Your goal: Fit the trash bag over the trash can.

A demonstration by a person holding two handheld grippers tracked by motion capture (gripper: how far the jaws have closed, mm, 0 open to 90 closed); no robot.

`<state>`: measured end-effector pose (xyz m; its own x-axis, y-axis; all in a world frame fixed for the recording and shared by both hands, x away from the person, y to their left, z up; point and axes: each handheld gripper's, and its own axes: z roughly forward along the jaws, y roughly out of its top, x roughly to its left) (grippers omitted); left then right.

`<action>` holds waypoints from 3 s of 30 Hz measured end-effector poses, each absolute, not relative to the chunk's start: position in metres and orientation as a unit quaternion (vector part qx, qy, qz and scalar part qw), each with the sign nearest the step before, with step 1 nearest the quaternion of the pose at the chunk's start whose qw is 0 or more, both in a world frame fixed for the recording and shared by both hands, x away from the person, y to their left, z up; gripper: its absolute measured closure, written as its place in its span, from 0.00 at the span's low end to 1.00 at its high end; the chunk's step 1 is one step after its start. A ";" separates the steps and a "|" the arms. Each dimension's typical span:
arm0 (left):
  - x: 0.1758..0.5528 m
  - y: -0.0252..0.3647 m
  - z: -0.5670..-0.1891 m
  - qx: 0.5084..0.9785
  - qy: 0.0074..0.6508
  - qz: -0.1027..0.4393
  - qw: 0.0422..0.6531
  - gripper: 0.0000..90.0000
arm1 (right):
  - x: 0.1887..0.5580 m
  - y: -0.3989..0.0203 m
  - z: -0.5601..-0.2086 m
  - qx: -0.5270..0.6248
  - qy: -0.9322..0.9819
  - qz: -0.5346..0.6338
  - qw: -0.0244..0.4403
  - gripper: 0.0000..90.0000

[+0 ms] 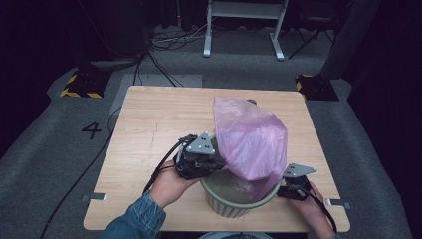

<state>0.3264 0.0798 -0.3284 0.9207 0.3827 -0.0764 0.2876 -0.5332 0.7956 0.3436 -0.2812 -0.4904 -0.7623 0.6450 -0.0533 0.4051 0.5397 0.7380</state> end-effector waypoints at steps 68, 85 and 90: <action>0.367 0.099 -0.290 0.818 0.205 0.069 0.532 0.99 | 0.329 -0.281 -0.324 0.235 0.823 0.471 0.214 0.49; 0.335 0.101 -0.321 0.851 0.183 0.048 0.491 0.99 | 0.298 -0.278 -0.319 0.212 0.828 0.475 0.210 0.49; 0.333 0.099 -0.325 0.854 0.185 0.048 0.484 0.99 | 0.308 -0.284 -0.310 0.226 0.819 0.486 0.207 0.49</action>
<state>0.3333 0.0994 -0.3251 0.9272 0.3621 -0.0961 0.2683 -0.4627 0.8449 0.3083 -0.2837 -0.3102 -0.8127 0.5706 -0.1184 0.1690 0.4252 0.8892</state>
